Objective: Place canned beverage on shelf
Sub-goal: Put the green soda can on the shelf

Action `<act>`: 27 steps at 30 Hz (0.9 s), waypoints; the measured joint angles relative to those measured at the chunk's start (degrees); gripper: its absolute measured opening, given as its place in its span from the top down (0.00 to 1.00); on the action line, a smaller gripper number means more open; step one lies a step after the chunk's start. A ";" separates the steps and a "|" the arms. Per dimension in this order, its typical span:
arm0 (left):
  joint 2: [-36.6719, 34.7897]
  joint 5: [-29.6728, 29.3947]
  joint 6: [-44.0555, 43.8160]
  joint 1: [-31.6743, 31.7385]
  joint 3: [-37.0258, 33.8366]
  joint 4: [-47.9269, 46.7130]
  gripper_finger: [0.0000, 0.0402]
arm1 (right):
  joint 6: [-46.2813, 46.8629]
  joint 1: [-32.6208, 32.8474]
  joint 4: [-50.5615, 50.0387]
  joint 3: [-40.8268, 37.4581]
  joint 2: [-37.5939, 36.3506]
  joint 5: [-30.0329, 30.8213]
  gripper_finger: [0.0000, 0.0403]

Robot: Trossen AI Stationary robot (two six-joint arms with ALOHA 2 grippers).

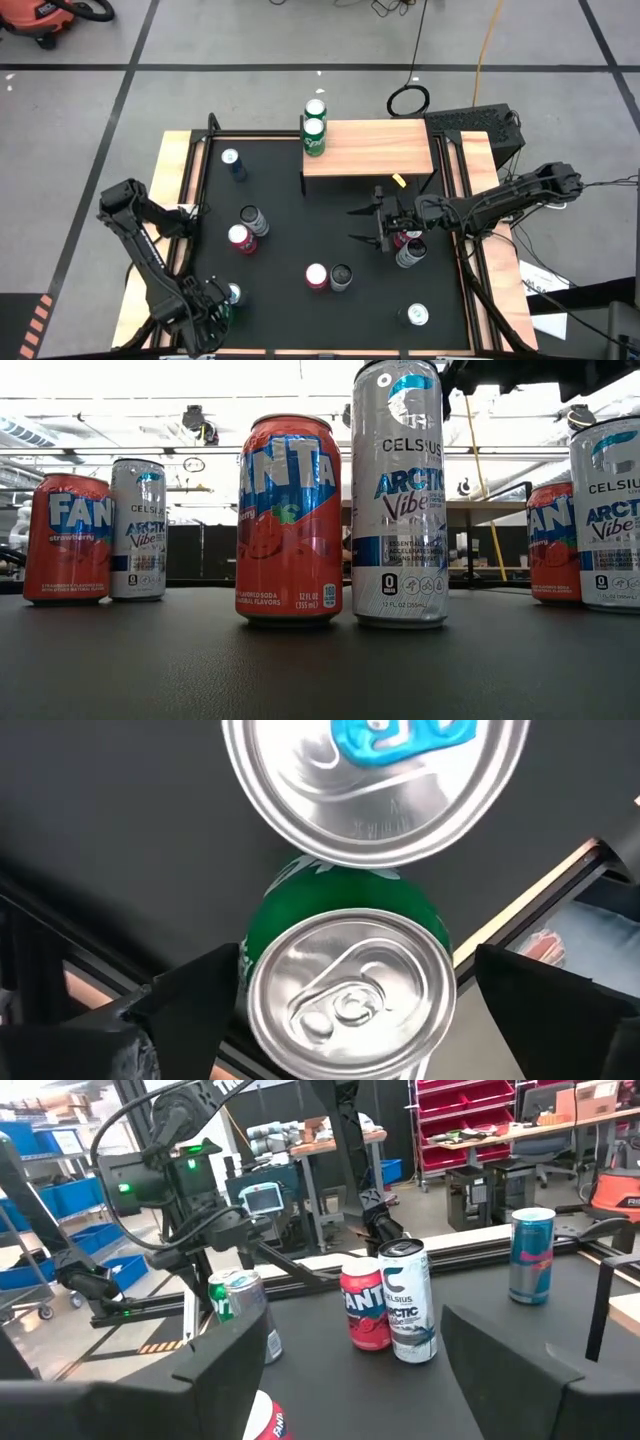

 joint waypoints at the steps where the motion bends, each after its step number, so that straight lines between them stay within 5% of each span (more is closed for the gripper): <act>1: 0.02 0.02 -0.22 0.00 -0.42 0.19 0.06 | 0.00 0.00 0.00 0.00 0.00 0.00 0.28; 9: -0.05 2.27 1.77 0.91 -1.77 0.87 0.31 | 0.00 0.00 -0.02 0.00 -0.02 0.00 0.28; 27: 0.04 0.64 16.27 3.70 11.18 0.97 0.31 | -9.74 5.01 9.89 0.94 8.49 -15.32 0.28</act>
